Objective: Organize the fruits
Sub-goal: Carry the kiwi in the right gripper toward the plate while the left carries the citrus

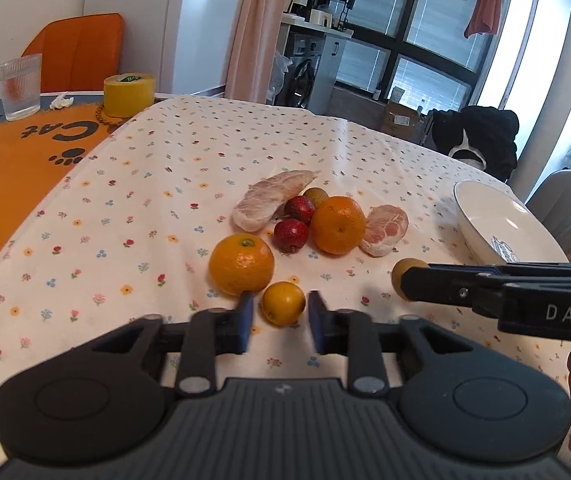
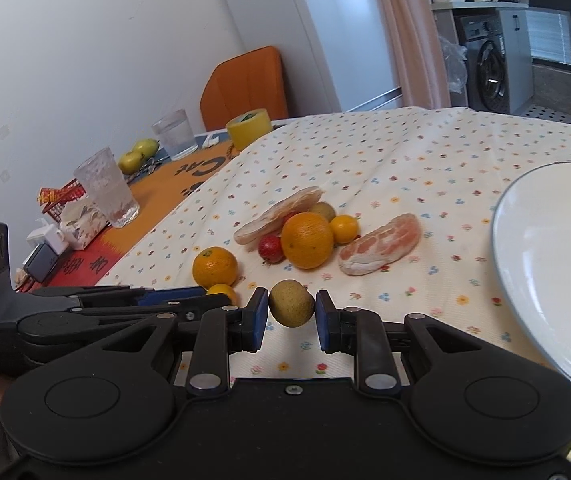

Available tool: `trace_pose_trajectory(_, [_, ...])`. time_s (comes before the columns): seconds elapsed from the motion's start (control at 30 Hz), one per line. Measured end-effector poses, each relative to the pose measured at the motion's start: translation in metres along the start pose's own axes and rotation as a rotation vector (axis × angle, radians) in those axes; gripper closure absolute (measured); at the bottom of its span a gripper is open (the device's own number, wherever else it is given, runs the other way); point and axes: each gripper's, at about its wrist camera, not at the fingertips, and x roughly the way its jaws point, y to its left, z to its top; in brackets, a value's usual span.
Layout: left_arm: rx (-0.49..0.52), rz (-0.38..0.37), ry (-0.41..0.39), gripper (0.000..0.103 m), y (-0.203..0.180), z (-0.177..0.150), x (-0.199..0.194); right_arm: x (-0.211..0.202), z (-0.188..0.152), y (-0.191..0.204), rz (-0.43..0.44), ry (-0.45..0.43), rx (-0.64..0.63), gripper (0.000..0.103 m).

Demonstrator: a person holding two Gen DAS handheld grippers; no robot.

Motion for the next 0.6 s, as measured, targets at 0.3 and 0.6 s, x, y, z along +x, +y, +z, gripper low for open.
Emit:
trace_pose_trajectory(0.3, [0.007, -0.009, -0.043, 0.082, -0.010, 0.004, -0.015, -0.016, -0.003, -0.008, -0.043, -0.048, 0.023, 0.079])
trace_pose_trajectory(0.6, [0.032, -0.036, -0.080, 0.082, -0.031, 0.009, -0.027, -0.038, -0.005, -0.016, -0.075, -0.093, 0.038, 0.079])
